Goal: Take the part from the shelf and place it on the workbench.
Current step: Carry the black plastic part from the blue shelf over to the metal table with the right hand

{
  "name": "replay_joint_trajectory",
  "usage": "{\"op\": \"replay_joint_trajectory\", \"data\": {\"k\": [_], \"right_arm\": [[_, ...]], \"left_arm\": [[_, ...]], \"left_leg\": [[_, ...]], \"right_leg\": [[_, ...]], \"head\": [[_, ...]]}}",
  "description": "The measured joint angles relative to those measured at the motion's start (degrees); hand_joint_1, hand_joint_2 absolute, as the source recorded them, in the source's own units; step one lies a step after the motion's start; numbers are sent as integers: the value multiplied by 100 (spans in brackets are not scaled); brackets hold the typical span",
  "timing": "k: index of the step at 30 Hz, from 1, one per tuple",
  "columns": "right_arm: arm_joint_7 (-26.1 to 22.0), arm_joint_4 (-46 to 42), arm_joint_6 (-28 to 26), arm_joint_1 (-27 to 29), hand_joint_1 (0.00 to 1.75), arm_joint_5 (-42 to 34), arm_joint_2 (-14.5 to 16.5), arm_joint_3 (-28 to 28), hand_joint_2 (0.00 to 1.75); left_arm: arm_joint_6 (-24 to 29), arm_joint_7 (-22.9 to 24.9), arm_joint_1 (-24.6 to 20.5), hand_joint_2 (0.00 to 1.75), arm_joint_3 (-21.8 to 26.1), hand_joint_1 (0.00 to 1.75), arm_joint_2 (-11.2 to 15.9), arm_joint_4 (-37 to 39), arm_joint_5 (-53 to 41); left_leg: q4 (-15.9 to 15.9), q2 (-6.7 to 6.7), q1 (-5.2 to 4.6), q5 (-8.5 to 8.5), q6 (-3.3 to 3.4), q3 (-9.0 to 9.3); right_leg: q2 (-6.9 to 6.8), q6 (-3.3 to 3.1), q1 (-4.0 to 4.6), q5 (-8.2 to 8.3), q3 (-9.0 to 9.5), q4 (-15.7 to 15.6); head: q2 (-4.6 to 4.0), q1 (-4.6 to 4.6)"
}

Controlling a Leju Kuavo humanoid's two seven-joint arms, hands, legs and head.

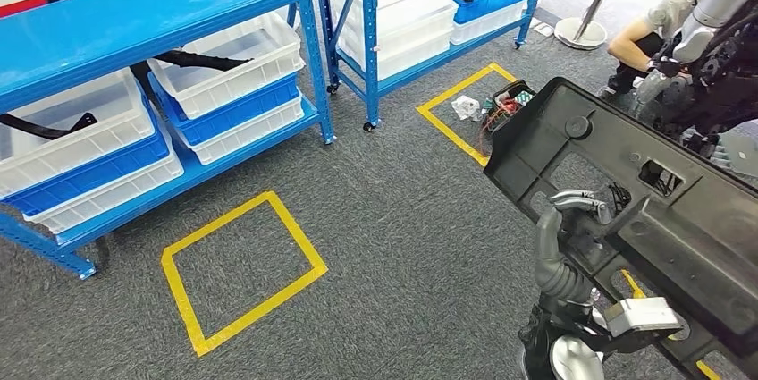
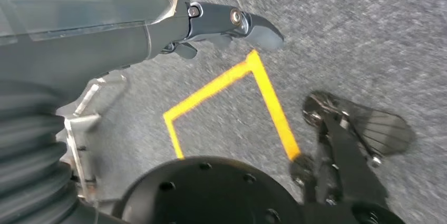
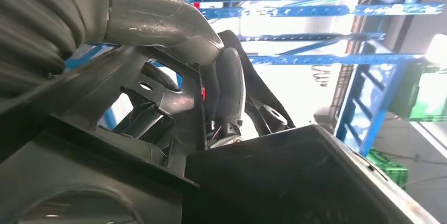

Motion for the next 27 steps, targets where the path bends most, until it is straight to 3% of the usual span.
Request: {"op": "replay_joint_trajectory", "data": {"k": [1,3,5,7,8,9,11,13,14,16,18,20,22,23,24,25,27], "right_arm": [[-8,-24,7,51,175,3,5,-1,175],[-23,-66,18,110,175,9,8,0,175],[-34,-80,22,136,175,14,9,2,175],[-36,-81,25,177,175,14,10,2,175],[-36,-81,26,195,175,14,9,1,175],[-38,-84,29,211,175,15,9,0,175],[-63,-121,53,271,175,42,16,-1,175],[-133,-197,96,422,175,86,32,14,175],[-180,-233,119,520,175,92,35,25,175],[-266,-270,176,676,175,38,26,57,175],[-315,-264,242,706,175,-61,2,121,175],[-342,-221,290,665,175,-177,-46,241,175],[-367,-131,293,620,175,-325,-134,376,175],[-378,-76,282,599,175,-394,-188,432,175],[-386,-26,272,578,175,-443,-237,479,175],[-392,19,268,556,175,-475,-282,525,175],[-403,80,266,507,175,-508,-344,602,175]], "left_arm": [[21,11,-4,175,4,0,-5,-1,2],[47,20,-6,175,10,0,-17,-2,4],[53,23,-2,175,17,0,-22,-2,5],[54,28,1,175,24,0,-29,-2,7],[57,29,0,175,25,0,-31,-2,9],[76,28,0,175,26,0,-35,-2,10],[167,3,0,175,27,0,-41,-3,18],[342,-40,1,175,45,0,-45,-7,45],[472,-55,0,175,66,0,-50,-8,70],[820,-60,-4,175,119,0,-87,-9,110],[1208,-8,-9,175,170,0,-146,-7,132],[1511,83,-9,175,214,0,-214,-2,132],[1687,181,-7,175,254,0,-272,5,122],[1736,225,-6,175,271,0,-294,8,117],[1765,259,-6,175,283,0,-314,11,115],[1781,281,-7,175,292,0,-331,13,114],[1787,301,-9,175,307,0,-354,13,113]], "left_leg": [[-36,77,4,20,20,15],[-120,241,27,62,74,46],[-149,404,30,72,108,46],[-147,565,25,66,110,34],[-145,642,27,61,103,34],[-141,713,30,53,90,40],[-100,832,24,13,30,56],[-45,916,-2,-47,-54,71],[-35,956,-13,-65,-91,85],[-37,1017,14,-89,-155,114],[149,813,54,-265,-213,52],[815,482,72,-673,-231,-249],[1574,367,73,-978,-215,-633],[1708,355,72,-962,-198,-721],[1618,344,72,-834,-174,-698],[1307,307,72,-616,-143,-564],[508,85,74,-223,-69,-198]], "right_leg": [[-6,32,-3,-1,-32,17],[-245,43,20,-149,-216,300],[-547,15,21,-478,-589,1023],[-628,55,-10,-688,-912,1660],[-651,109,-32,-667,-921,1692],[-689,179,-56,-560,-801,1477],[-920,294,-89,-266,-339,641],[-1094,263,-86,-112,-44,126],[-1099,204,-72,-105,-30,86],[-962,93,-73,-91,-51,92],[-828,15,-97,-60,-61,86],[-694,-43,-93,-33,-78,84],[-555,-70,-61,-22,-95,86],[-481,-74,-46,-20,-95,87],[-408,-73,-37,-20,-89,88],[-330,-73,-30,-19,-79,88],[-192,-63,-12,-17,-66,94]], "head": [[0,0],[0,29],[0,60],[0,74],[0,80],[0,83],[0,88],[0,76],[0,69],[0,51],[0,41],[0,20],[0,10],[0,10],[0,10],[0,10],[0,13]]}}
